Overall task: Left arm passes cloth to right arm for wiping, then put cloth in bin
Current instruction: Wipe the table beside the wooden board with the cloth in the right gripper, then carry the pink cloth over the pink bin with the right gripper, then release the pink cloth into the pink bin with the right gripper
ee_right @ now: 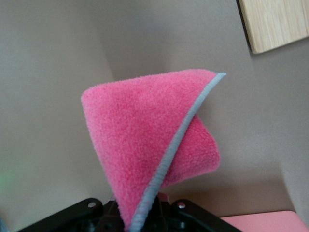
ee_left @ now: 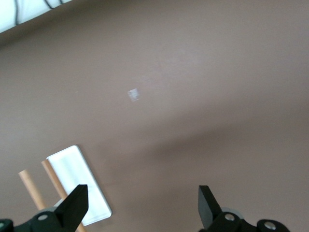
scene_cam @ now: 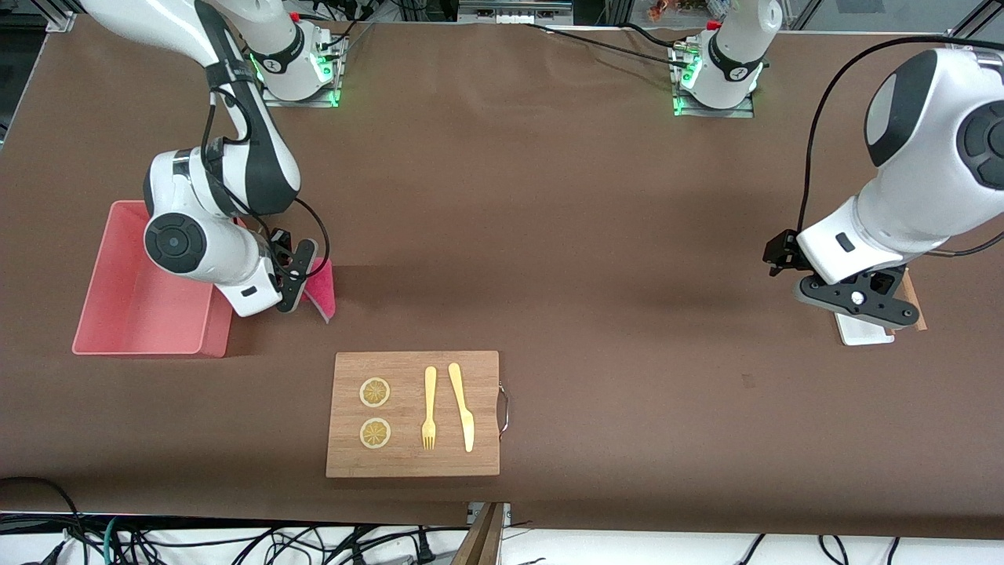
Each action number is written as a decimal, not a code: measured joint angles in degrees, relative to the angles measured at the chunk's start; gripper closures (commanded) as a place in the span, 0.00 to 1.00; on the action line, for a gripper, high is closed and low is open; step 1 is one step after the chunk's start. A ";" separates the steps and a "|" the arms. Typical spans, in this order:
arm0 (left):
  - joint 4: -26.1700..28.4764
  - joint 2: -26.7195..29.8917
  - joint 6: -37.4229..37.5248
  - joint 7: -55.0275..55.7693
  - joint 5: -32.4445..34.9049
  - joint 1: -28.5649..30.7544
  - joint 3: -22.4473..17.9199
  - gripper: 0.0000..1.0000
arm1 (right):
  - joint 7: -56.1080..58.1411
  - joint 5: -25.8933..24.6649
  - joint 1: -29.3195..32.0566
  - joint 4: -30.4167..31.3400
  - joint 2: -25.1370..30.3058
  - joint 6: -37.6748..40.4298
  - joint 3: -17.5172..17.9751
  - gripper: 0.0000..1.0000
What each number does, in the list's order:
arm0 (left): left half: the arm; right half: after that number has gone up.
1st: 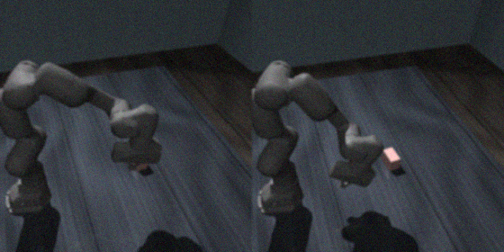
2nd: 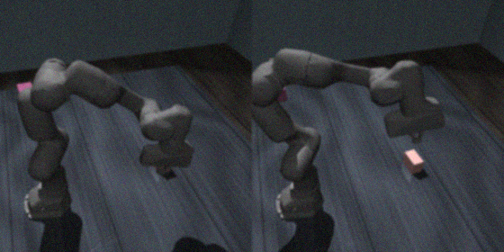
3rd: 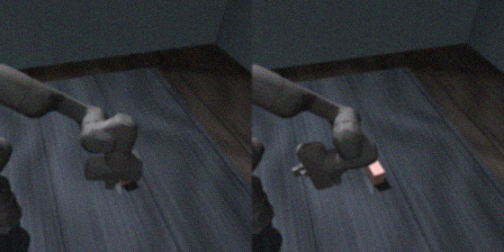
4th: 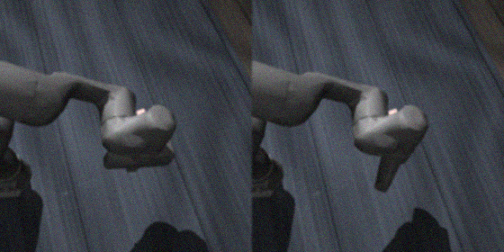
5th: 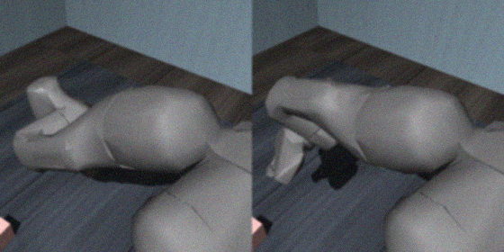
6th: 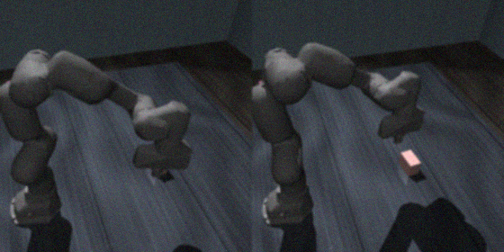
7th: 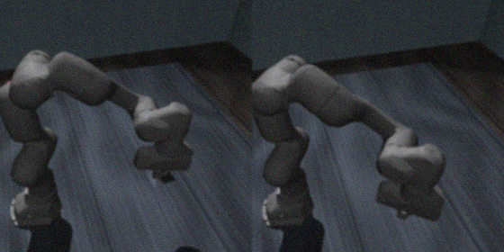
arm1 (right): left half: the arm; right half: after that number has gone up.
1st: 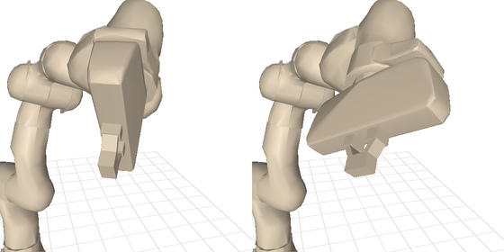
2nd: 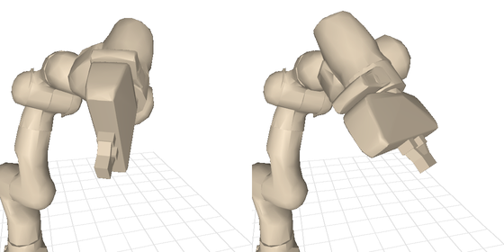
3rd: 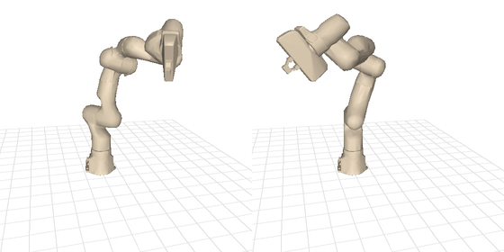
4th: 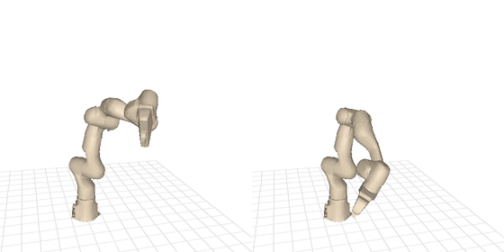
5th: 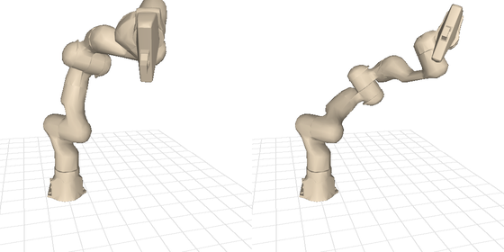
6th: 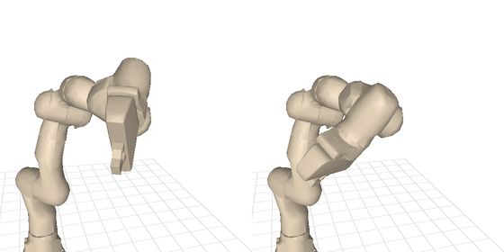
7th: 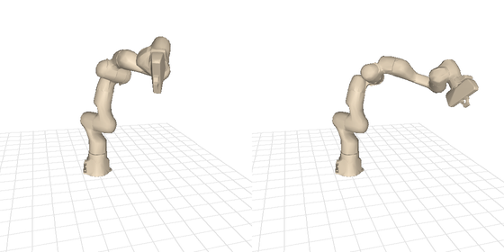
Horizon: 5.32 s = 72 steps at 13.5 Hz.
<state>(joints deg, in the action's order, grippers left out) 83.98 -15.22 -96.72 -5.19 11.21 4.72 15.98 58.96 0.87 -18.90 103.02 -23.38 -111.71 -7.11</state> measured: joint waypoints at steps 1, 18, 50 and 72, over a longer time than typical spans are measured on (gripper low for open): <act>1.76 2.18 -0.57 0.03 -2.10 -1.67 -3.63 0.00 | -0.96 -0.01 -0.03 0.10 -0.98 -1.08 0.06 1.00; 10.66 12.77 3.09 -0.03 -11.78 -7.72 -11.30 0.00 | -41.44 10.00 -22.53 -6.90 -11.04 -12.11 1.45 1.00; 10.99 12.64 3.23 -3.33 -12.40 -5.98 -11.32 0.00 | 3.18 -1.92 6.91 -11.68 -5.99 7.07 -1.87 1.00; 10.99 12.62 3.22 -3.34 -12.40 -5.97 -11.34 0.00 | -52.68 -4.54 12.40 3.91 14.57 13.48 -8.18 0.00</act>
<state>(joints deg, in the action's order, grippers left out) 94.97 -2.60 -93.50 -8.52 -1.19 -1.24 4.65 6.28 -3.68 -6.50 106.93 -8.81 -98.23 -15.29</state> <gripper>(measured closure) 0.000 0.722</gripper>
